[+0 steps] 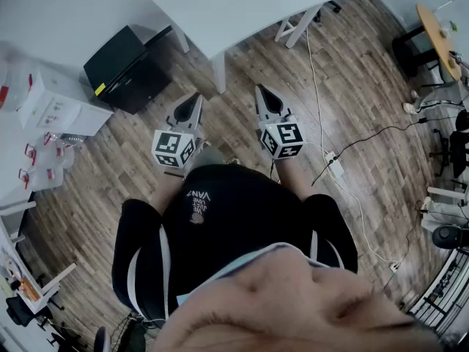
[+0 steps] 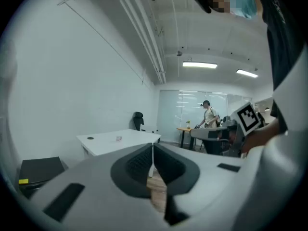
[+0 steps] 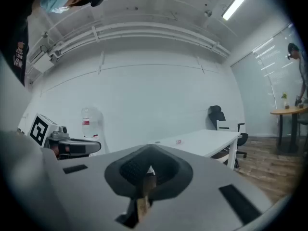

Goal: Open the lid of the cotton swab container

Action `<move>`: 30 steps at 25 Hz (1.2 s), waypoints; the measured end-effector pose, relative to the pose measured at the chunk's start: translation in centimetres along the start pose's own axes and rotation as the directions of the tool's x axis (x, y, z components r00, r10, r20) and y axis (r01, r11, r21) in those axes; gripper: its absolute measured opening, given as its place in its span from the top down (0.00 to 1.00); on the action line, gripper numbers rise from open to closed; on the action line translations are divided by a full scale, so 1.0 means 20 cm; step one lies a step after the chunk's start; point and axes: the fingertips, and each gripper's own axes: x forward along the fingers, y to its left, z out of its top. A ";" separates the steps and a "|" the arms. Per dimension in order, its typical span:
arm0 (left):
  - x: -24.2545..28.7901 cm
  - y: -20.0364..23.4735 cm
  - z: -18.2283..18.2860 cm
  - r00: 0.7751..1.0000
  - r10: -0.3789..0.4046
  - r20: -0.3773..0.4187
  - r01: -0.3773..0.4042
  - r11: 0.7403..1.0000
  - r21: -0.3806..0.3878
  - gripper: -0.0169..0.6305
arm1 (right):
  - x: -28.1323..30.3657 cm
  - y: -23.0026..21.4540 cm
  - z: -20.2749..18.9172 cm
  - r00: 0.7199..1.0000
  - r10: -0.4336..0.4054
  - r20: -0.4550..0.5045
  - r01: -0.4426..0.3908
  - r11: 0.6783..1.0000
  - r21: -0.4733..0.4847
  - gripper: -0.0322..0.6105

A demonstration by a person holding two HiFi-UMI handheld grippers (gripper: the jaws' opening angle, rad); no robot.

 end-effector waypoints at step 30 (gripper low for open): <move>0.26 0.17 0.04 1.000 -0.022 0.011 0.022 0.999 -0.033 0.95 | 0.30 -0.15 0.03 1.000 0.008 0.004 -0.008 0.999 0.032 0.93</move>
